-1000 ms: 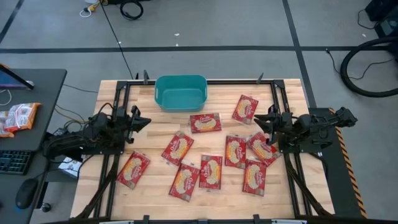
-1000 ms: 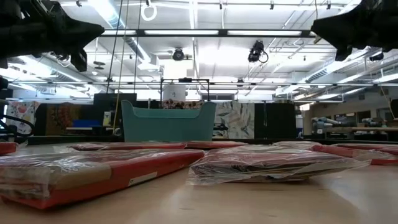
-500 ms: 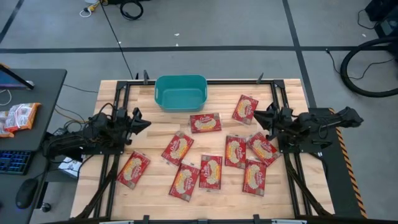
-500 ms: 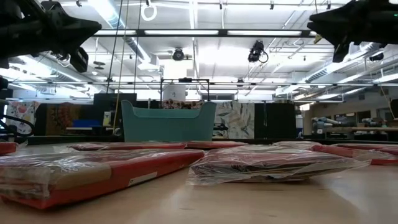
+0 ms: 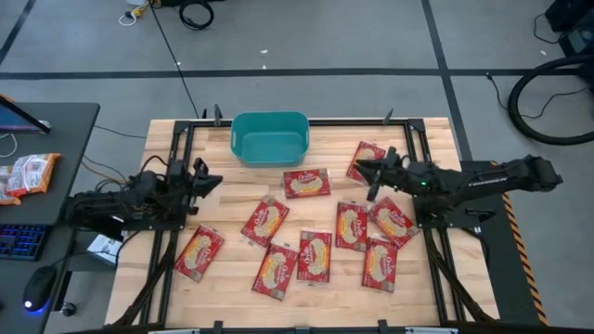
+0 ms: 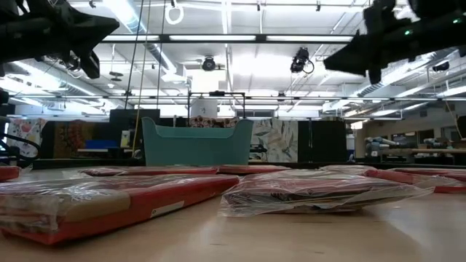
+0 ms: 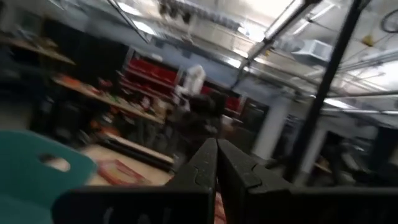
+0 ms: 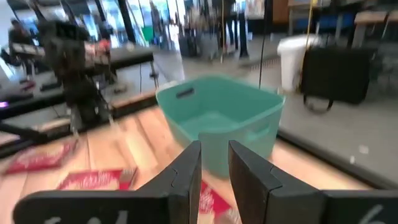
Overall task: Sort popcorn bags into baskets
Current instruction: Put the red popcorn bag into the green bin
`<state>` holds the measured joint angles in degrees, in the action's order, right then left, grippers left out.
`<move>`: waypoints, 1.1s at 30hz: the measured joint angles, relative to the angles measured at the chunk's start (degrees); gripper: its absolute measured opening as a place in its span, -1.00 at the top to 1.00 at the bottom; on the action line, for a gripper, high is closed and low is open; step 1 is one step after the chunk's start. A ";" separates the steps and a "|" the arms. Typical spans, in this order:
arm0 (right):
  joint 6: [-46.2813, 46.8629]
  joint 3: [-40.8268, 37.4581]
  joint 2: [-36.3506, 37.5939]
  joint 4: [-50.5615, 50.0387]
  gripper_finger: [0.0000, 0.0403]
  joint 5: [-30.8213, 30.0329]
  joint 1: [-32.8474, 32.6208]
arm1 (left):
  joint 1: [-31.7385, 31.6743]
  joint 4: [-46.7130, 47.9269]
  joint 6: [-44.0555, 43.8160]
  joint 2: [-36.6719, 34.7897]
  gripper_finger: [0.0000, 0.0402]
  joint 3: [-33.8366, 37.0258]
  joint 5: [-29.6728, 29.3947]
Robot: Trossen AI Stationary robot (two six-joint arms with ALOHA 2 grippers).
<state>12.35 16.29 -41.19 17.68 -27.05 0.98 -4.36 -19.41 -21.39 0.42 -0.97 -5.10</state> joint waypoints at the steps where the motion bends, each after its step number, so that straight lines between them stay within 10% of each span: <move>1: 0.96 0.94 -1.42 -1.46 0.58 1.51 0.57 | 0.14 -0.67 1.28 0.01 0.93 0.00 -1.31; 14: 15.02 26.65 -25.52 -49.25 0.58 5.82 -5.92 | 0.02 -5.69 13.16 0.01 0.93 0.00 -4.33; 33: 11.70 40.66 -47.96 -64.57 0.34 1.50 -5.76 | -0.01 -7.81 14.88 7.06 0.45 -0.02 -4.79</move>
<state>24.05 56.95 -89.15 -46.89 -25.55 -4.78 -4.36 -27.22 -6.52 7.48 -0.99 -9.89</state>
